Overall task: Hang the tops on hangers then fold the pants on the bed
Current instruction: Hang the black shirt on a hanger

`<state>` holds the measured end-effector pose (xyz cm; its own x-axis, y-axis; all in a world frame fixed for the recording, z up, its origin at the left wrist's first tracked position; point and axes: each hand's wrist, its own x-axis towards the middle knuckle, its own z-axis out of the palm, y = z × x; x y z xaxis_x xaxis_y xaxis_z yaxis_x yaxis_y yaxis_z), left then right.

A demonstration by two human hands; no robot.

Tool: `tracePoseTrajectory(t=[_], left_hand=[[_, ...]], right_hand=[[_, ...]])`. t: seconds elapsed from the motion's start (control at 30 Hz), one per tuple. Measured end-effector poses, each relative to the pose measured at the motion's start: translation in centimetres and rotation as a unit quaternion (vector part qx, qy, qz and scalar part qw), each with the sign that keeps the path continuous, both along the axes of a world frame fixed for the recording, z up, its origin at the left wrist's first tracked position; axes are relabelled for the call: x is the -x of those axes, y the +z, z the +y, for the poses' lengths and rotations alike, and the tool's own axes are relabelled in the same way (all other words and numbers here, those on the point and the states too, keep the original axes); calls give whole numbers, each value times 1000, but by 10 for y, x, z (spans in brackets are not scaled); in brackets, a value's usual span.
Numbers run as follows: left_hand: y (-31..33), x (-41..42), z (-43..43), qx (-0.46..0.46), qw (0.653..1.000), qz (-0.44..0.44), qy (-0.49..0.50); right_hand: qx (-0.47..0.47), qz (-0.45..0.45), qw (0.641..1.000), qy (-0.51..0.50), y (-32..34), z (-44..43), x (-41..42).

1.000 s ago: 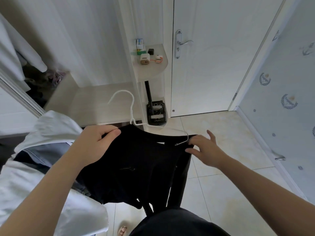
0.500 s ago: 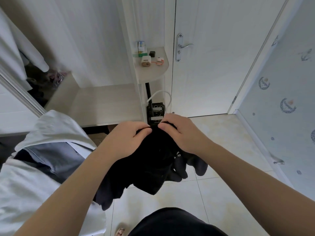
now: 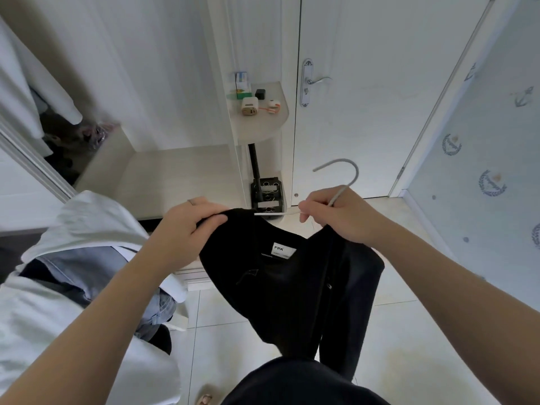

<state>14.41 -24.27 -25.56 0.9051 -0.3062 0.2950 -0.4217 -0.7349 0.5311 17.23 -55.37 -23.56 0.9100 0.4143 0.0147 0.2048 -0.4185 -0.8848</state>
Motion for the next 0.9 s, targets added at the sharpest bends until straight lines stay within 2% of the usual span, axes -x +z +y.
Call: tracePoseTrajectory(t=[0.17, 0.33, 0.43, 0.5, 0.57, 0.63, 0.73, 0.77, 0.83, 0.9], left_hand=[[-2, 2, 1, 31, 1000, -3, 3], [-18, -1, 7, 47, 998, -12, 37], [-40, 0, 20, 42, 989, 27, 136], [-45, 3, 32, 43, 976, 11, 211], [-39, 4, 43, 51, 969, -3, 243], [-33, 7, 47, 65, 977, 10, 203], [-36, 12, 35, 85, 983, 137, 89], [-41, 14, 28, 81, 980, 166, 78], [-52, 12, 19, 77, 980, 150, 106], [-55, 7, 17, 71, 979, 85, 172]], right_hand=[[38, -8, 999, 22, 24, -1, -6], [-13, 9, 1000, -7, 20, 4, -11], [5, -5, 1000, -14, 19, 2, -14], [23, -5, 1000, -17, 17, -3, -14], [25, 7, 1000, -18, 14, -8, -13], [18, 17, 1000, -13, 13, -10, -12], [2, 32, 999, -3, 14, -8, -11], [-4, 36, 999, 0, 14, -8, -10], [-9, 33, 999, 1, 16, -8, -11], [2, 29, 1000, -9, 16, -10, -11]])
